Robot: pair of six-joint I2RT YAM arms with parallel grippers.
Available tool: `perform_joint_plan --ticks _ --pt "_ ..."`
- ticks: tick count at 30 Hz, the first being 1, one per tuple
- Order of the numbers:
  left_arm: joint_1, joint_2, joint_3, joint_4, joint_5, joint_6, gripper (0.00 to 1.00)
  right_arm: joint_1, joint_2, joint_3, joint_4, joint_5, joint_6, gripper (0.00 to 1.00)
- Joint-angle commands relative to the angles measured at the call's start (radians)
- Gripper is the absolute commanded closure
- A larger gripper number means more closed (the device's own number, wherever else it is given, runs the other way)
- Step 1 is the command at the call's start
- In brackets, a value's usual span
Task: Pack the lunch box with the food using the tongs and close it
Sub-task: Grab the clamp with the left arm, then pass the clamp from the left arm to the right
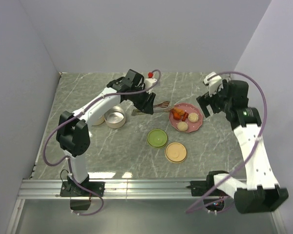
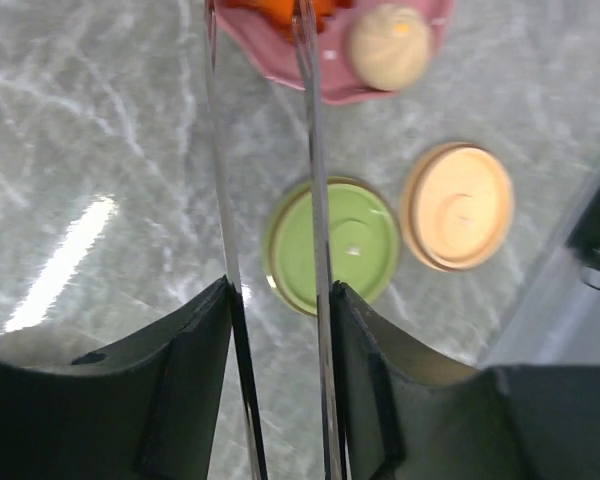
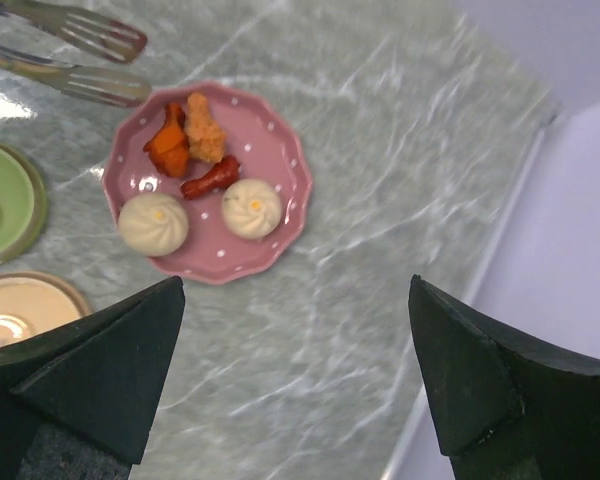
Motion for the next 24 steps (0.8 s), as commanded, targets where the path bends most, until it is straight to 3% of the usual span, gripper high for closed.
perform_joint_plan --ticks 1,7,14,24 --pt "0.023 -0.094 0.027 -0.017 0.18 -0.03 0.52 0.037 -0.134 -0.074 0.085 -0.081 -0.196 0.0" --pt "0.038 -0.164 -0.013 0.011 0.31 -0.039 0.53 0.272 -0.249 -0.2 0.207 -0.063 -0.274 0.0" --pt "0.042 -0.207 -0.059 0.038 0.429 -0.024 0.55 0.559 -0.137 -0.181 0.273 0.018 -0.325 0.0" --pt "0.042 -0.22 -0.06 0.014 0.524 -0.01 0.55 0.702 -0.004 -0.153 0.329 0.08 -0.42 0.0"
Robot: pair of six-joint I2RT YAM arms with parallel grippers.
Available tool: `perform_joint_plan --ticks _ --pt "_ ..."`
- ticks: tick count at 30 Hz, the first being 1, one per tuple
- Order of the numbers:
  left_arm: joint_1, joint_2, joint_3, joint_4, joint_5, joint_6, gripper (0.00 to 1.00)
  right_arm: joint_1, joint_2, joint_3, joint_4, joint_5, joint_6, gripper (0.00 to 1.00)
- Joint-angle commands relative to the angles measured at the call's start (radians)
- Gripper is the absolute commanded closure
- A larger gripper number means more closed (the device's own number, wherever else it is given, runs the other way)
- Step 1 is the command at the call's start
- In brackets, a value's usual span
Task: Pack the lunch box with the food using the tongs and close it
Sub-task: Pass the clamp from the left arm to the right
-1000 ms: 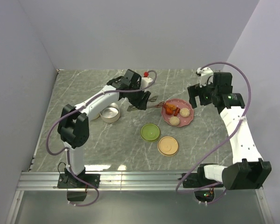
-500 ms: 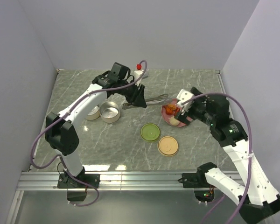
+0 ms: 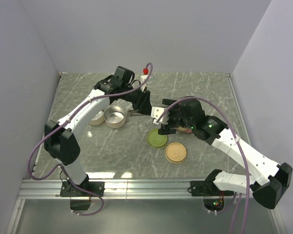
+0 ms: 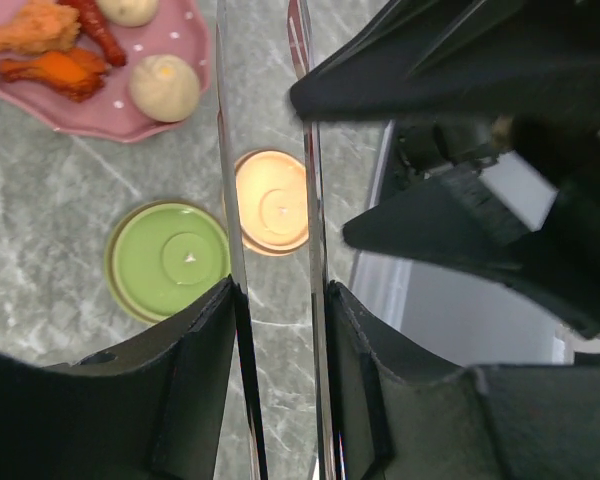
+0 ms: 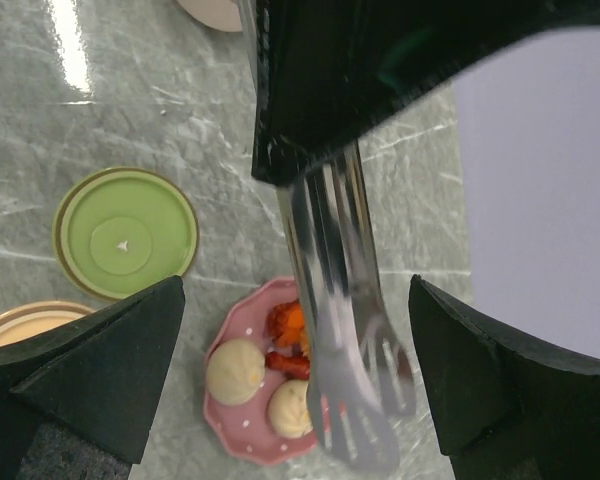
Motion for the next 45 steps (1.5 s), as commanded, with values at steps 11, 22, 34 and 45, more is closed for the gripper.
perform_joint_plan --ticks 11,22,34,45 --pt "0.001 -0.044 -0.007 -0.048 0.174 0.074 0.56 0.041 0.04 -0.026 0.164 0.09 -0.124 0.03" --pt "0.001 -0.029 -0.003 -0.089 0.243 0.101 0.58 0.068 0.052 -0.052 0.116 0.1 -0.19 0.35" --pt "0.0 -0.011 0.011 -0.212 0.233 0.216 0.55 0.068 0.115 0.024 0.026 0.12 -0.158 0.89" --pt "-0.008 -0.011 -0.001 -0.246 0.199 0.245 0.48 0.067 0.107 0.001 0.069 0.172 -0.164 1.0"
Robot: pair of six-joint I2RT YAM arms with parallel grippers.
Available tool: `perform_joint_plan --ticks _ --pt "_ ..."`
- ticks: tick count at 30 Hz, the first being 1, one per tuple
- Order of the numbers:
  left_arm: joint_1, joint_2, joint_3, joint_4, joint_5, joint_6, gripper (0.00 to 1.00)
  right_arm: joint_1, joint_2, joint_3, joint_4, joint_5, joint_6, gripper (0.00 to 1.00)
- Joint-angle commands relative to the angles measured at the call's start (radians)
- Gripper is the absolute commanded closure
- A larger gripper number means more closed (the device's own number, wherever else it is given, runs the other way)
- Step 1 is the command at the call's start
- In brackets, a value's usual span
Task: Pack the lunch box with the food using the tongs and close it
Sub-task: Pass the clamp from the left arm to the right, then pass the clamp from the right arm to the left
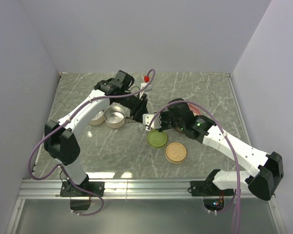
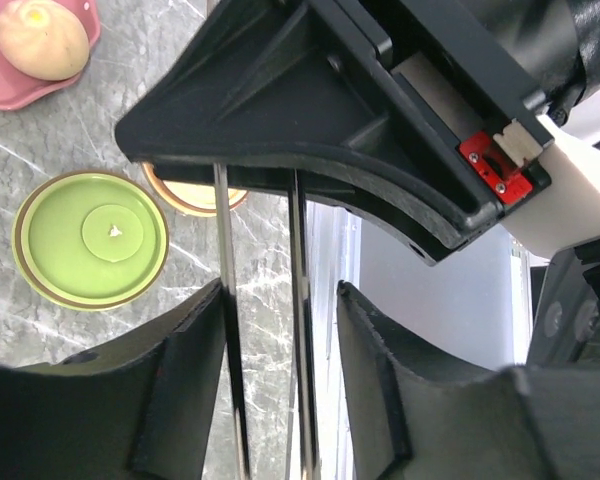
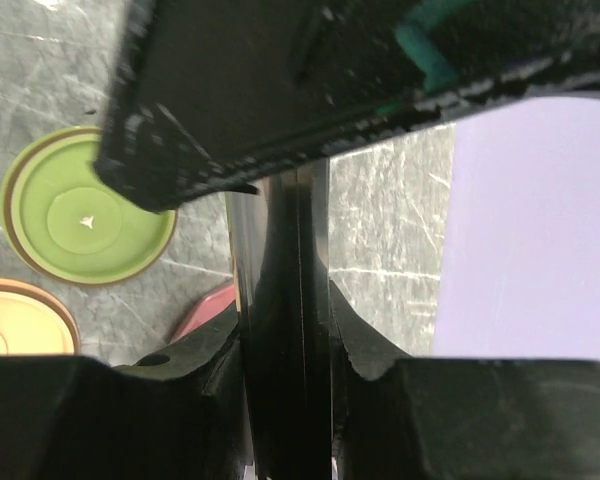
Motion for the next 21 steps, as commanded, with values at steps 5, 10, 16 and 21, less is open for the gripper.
perform_joint_plan --ticks 5,10,16,21 --pt "-0.012 -0.009 0.013 -0.035 0.0 0.016 0.46 -0.005 -0.006 0.023 0.027 0.06 -0.002 1.0" --pt "-0.028 -0.018 0.0 -0.017 -0.044 0.02 0.49 -0.004 0.006 0.046 -0.021 0.043 0.012 1.0" --pt "-0.046 -0.042 -0.036 0.035 -0.093 0.005 0.55 -0.004 0.003 0.041 -0.023 0.038 0.017 1.0" --pt "-0.054 -0.044 -0.043 0.032 -0.121 0.019 0.58 -0.004 -0.006 0.038 -0.024 0.037 0.012 1.0"
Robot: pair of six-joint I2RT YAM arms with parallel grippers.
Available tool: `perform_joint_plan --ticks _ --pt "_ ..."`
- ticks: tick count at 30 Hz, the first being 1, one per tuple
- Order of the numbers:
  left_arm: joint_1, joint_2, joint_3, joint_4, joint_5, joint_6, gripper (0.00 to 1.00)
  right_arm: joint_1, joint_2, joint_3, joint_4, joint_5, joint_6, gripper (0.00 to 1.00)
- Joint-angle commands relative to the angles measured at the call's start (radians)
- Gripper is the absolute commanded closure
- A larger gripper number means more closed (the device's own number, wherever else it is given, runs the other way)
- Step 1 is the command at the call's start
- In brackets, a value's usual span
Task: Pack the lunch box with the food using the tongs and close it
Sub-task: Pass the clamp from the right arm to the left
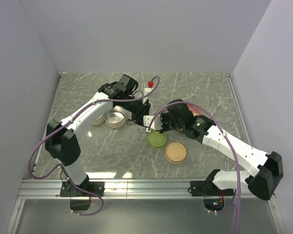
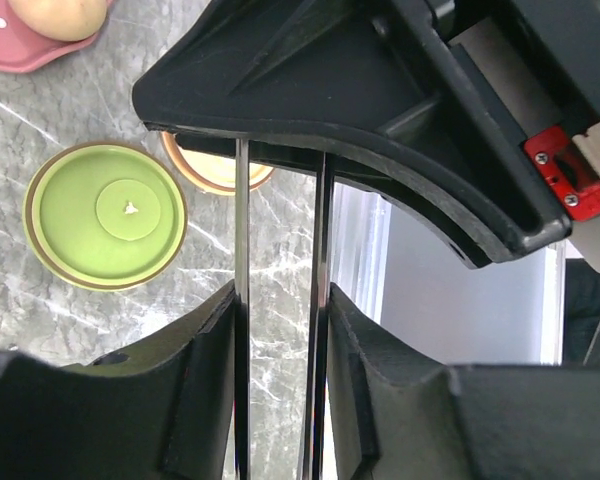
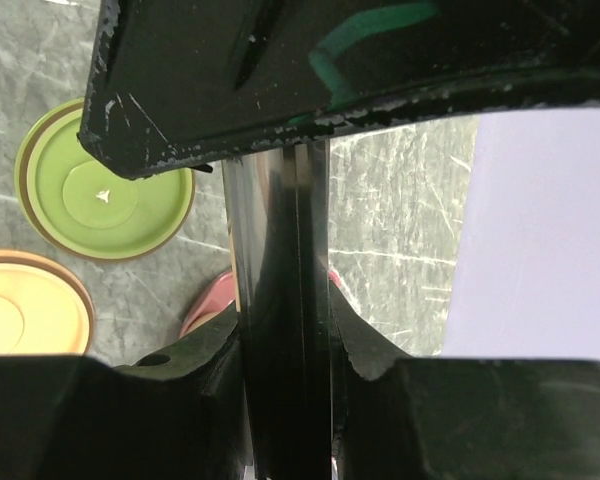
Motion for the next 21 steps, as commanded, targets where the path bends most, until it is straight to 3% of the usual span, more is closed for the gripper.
perform_joint_plan --ticks 1,9,13,16,18,20,21 --pt "-0.01 -0.04 0.001 0.009 -0.016 0.019 0.59 -0.005 -0.013 0.037 0.029 0.016 0.01 1.0" --pt "-0.012 0.021 0.077 -0.123 -0.019 0.119 0.59 -0.005 -0.023 0.02 0.047 0.027 0.004 1.0" --pt "-0.012 0.041 0.108 -0.128 -0.038 0.099 0.65 -0.005 -0.032 0.009 0.053 0.033 0.004 1.0" --pt "-0.012 0.017 0.098 -0.085 -0.042 0.078 0.75 -0.002 -0.048 -0.004 0.066 0.044 0.006 0.98" --pt "-0.012 0.007 0.088 -0.062 -0.061 0.044 0.77 0.002 -0.059 -0.011 0.076 0.058 0.012 0.85" --pt "-0.012 -0.008 0.079 -0.03 -0.093 0.007 0.81 0.009 -0.072 -0.011 0.078 0.058 0.03 0.62" --pt "-0.012 -0.013 0.076 -0.018 -0.107 -0.005 0.82 0.012 -0.08 -0.009 0.077 0.058 0.039 0.57"
